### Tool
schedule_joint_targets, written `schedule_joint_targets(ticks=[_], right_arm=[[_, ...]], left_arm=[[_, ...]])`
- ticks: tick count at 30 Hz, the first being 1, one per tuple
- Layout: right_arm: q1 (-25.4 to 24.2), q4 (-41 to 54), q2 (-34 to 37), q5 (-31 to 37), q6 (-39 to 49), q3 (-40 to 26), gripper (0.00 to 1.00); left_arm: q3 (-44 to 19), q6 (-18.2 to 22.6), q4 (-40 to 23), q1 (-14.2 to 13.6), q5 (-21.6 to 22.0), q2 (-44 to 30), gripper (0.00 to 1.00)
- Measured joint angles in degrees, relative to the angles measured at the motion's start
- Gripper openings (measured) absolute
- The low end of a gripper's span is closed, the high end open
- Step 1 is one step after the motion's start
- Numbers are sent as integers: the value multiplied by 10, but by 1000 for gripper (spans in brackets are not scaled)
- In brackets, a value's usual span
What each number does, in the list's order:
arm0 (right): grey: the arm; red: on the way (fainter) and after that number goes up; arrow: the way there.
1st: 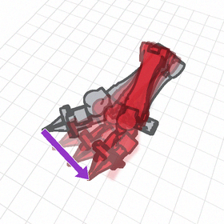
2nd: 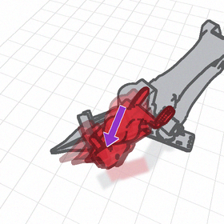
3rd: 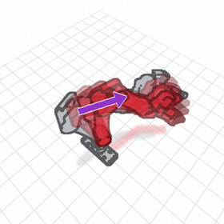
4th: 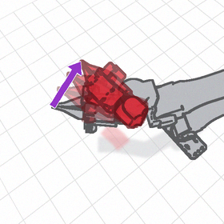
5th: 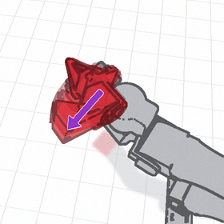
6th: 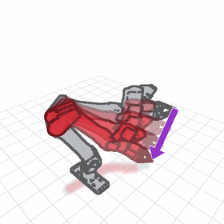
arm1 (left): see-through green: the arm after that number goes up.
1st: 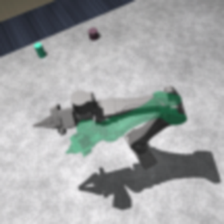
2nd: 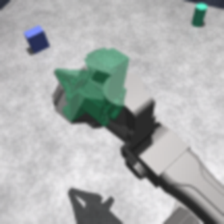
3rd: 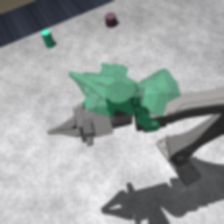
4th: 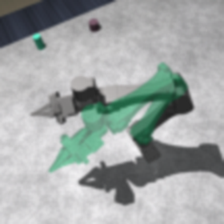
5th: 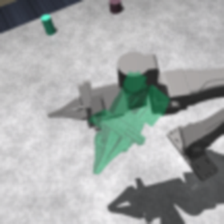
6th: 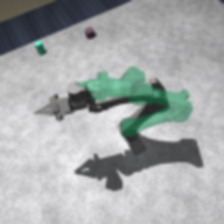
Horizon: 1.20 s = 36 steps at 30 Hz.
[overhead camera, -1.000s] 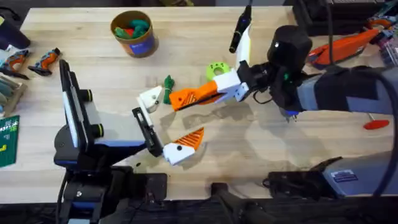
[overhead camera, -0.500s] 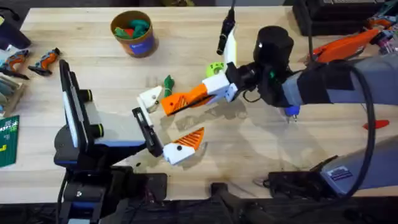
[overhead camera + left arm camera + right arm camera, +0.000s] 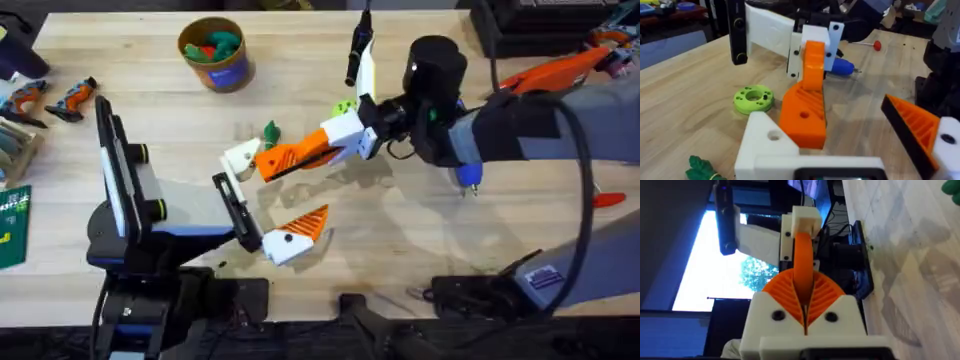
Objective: Pick up the gripper from the table and insert it into the empty holder that is missing its gripper. Then pick up a screw, insert it into the mounting hole, and use the screwdriver to tighten it. Finally, clean up the table by picking up the vegetable and placing it into the bucket.
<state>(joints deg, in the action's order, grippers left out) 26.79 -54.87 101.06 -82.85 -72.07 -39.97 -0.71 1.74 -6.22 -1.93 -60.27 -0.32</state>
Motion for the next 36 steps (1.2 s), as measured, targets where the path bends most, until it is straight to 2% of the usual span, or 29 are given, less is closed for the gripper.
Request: schedule_joint_targets(ticks=[25, 36], right_arm=[[14, 2, 10, 3, -4, -20, 11], [30, 3, 16, 33, -8, -24, 11]], left_arm=[[0, 5, 0, 2, 2, 0, 985], [0, 4, 0, 4, 5, 0, 985]])
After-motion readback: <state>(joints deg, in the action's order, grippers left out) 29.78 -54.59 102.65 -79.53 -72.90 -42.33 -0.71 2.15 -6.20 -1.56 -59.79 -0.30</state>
